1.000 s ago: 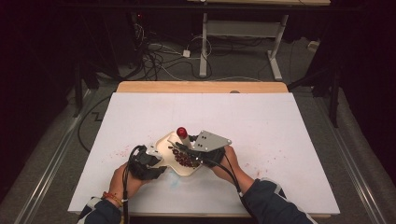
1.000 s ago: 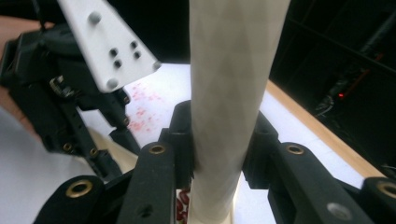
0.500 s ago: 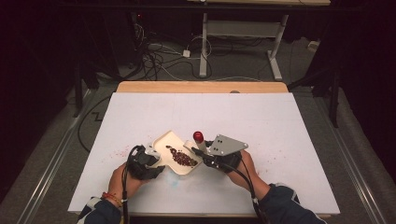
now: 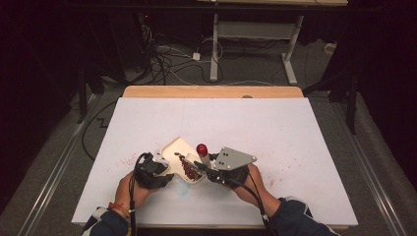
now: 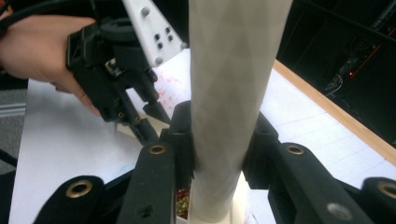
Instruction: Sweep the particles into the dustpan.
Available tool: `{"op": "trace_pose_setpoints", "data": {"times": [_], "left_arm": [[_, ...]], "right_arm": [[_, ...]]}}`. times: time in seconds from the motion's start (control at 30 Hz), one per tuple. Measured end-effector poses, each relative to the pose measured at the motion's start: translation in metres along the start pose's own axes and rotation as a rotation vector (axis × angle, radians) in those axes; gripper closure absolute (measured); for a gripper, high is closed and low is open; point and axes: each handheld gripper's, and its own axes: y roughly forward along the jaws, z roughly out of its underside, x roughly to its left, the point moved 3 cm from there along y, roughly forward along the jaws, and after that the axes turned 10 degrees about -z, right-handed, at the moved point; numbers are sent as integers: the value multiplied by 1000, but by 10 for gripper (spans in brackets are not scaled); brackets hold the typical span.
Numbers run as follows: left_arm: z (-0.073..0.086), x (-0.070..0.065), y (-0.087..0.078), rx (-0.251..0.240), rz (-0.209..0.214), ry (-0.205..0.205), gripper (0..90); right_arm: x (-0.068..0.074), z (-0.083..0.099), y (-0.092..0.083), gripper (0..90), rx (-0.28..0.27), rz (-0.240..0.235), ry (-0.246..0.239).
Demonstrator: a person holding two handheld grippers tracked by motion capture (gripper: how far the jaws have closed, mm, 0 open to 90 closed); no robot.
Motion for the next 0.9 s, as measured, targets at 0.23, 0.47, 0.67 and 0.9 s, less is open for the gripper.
{"op": "trace_pose_setpoints", "data": {"times": [0.23, 0.47, 0.67, 0.9], "left_arm": [[1, 0, 0, -3, -3, 3, 635], [2, -1, 0, -9, -13, 17, 634], [2, -1, 1, -9, -9, 12, 635], [3, -1, 0, -13, -5, 4, 635]], "right_arm": [[-17, -2, -7, 703, -43, 48, -11], [-38, 0, 11, 703, -62, 78, -37], [-48, -3, 33, 704, -81, 77, -41], [-50, -3, 57, 704, -72, 44, -34]]}}
